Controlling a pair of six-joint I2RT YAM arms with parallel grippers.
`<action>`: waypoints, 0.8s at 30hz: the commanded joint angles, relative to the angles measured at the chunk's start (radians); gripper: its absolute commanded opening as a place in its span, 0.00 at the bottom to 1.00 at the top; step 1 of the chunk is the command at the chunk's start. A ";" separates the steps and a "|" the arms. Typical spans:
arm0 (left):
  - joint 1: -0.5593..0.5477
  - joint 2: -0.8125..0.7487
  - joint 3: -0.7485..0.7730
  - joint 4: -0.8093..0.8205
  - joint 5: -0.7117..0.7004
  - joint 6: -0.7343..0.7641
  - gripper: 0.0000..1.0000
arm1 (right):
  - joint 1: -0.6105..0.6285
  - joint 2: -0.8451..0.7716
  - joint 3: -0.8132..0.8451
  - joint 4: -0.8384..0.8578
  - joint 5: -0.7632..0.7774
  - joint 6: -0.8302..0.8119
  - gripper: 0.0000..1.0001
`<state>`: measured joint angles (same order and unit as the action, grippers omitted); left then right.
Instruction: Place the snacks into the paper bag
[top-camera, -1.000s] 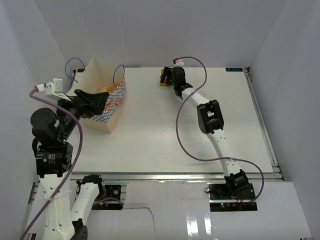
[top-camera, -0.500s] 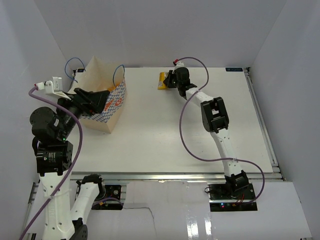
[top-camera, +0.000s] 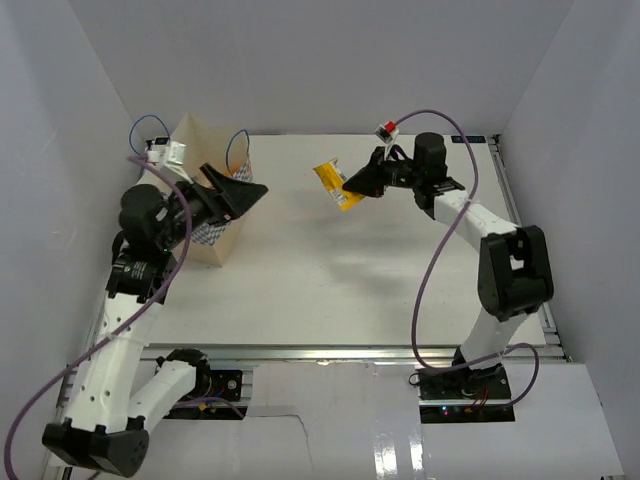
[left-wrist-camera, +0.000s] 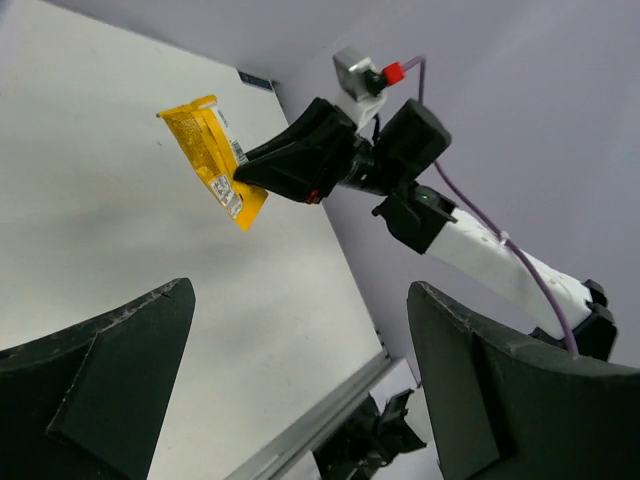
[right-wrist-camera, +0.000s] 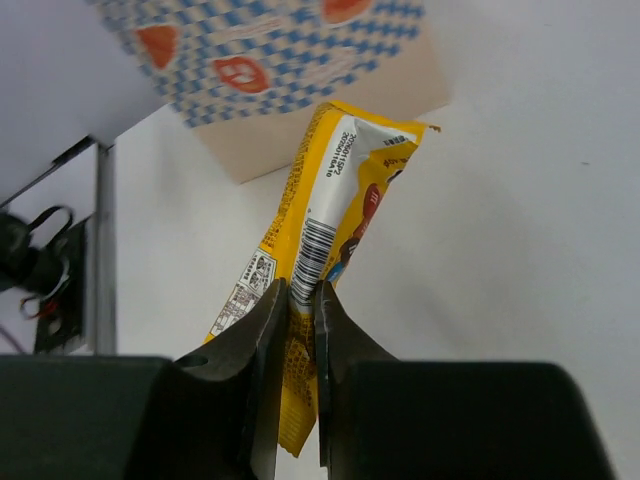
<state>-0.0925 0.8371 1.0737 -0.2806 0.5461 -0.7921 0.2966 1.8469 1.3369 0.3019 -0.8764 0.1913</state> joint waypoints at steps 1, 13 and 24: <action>-0.250 0.057 0.011 0.060 -0.148 -0.026 0.98 | 0.001 -0.167 -0.171 0.034 -0.211 -0.043 0.08; -0.567 0.250 -0.089 0.265 -0.469 -0.094 0.98 | -0.033 -0.632 -0.470 0.101 -0.262 0.161 0.08; -0.622 0.395 -0.072 0.435 -0.359 -0.130 0.98 | -0.010 -0.690 -0.565 0.249 -0.240 0.293 0.08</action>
<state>-0.6991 1.2304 0.9638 0.0921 0.1520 -0.9096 0.2756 1.1652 0.7700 0.4755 -1.1248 0.4511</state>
